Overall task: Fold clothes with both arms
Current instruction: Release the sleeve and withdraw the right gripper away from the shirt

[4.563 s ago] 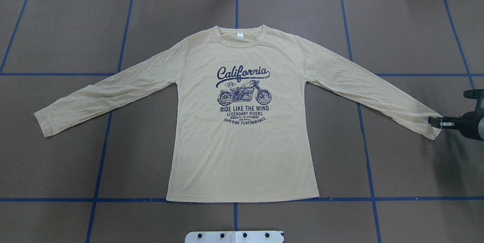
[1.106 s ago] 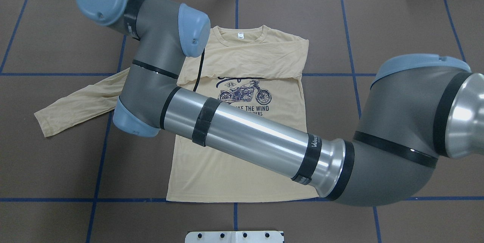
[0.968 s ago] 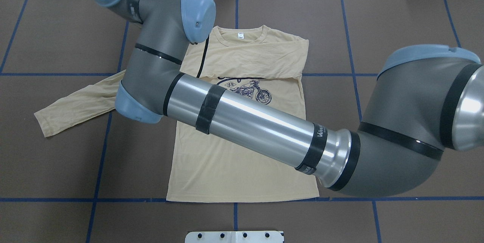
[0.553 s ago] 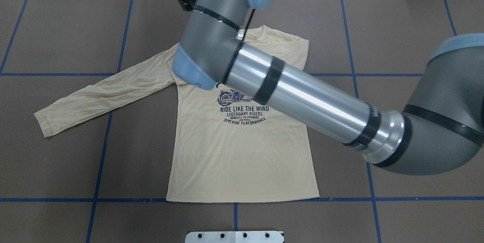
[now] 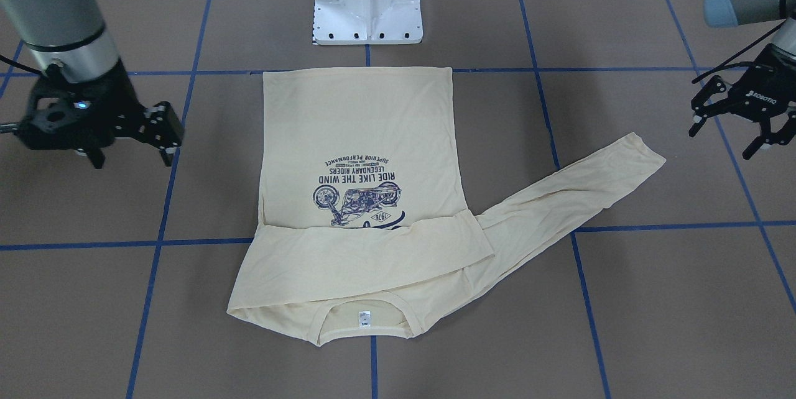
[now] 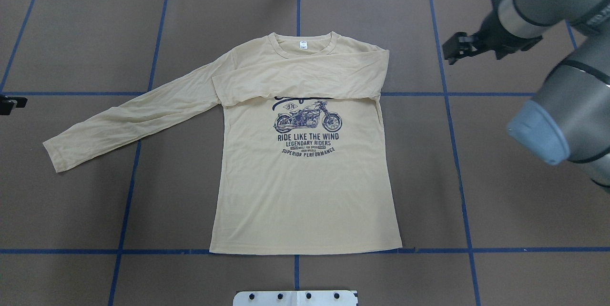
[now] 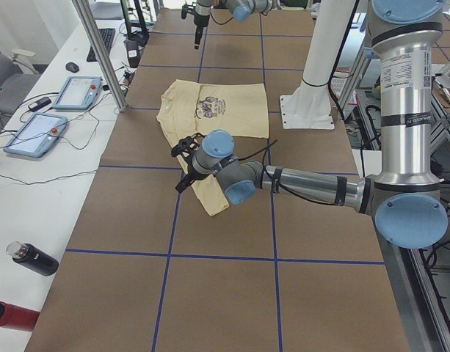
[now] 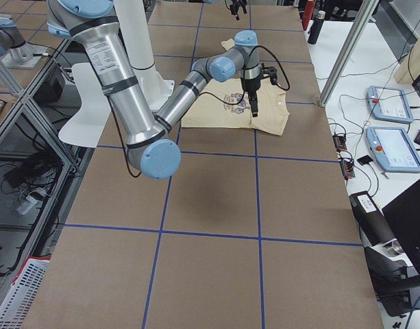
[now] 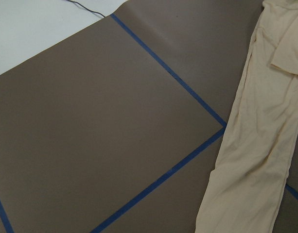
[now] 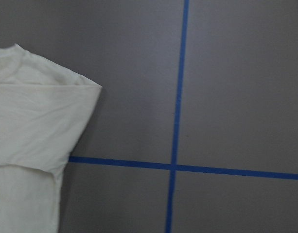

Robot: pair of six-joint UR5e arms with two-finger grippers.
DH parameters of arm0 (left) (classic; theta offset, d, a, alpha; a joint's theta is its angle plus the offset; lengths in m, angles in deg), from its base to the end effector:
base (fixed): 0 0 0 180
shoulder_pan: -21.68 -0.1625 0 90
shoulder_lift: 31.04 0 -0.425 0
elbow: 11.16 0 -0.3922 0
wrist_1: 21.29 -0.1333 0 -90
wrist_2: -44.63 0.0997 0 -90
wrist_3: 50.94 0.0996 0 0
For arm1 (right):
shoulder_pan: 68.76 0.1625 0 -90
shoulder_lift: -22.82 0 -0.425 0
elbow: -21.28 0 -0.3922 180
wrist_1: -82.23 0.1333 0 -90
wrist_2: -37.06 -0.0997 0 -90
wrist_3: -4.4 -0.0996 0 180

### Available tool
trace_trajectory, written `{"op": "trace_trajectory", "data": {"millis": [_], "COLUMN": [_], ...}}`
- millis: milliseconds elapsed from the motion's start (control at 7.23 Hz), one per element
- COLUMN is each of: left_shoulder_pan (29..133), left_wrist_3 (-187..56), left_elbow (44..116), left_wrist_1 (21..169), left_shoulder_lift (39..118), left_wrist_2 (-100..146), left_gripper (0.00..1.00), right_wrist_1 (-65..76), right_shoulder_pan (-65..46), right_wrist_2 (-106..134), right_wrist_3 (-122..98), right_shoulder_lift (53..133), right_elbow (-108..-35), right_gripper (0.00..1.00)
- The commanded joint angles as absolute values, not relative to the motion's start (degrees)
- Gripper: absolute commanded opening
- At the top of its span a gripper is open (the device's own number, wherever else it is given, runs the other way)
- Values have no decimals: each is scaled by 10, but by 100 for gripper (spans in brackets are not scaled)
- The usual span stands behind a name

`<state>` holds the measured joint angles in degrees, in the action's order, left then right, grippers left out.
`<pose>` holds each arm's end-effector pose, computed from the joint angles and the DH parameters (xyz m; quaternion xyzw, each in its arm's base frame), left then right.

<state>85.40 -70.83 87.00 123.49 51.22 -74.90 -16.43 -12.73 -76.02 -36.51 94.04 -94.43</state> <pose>0.1295 -0.4524 0.5483 0.3236 0.3834 0.1657 0.8490 -0.2298 -0.5097 0.3060 0.1236 -0.3344 -0.0050 0.9343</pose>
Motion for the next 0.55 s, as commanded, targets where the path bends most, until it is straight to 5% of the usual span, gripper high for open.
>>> {"op": "trace_trajectory", "data": {"millis": [0, 277, 415], "left_shoulder_pan": [807, 763, 750], "left_wrist_3": [-766, -805, -806], "left_elbow": [789, 752, 744], "left_wrist_1": [1348, 1371, 1372], "left_shoulder_lift": [509, 516, 517], "left_wrist_2": [-715, -686, -686], "left_gripper": [100, 99, 90], "right_wrist_1": [-6, 69, 70], "right_shoulder_pan": [-63, 13, 34], "right_wrist_2": [-823, -874, -883], "right_wrist_3": [-287, -185, -157], "right_shoulder_lift": [1108, 1220, 1236], "right_elbow": [-962, -960, -959], "right_gripper": [100, 100, 100]}}
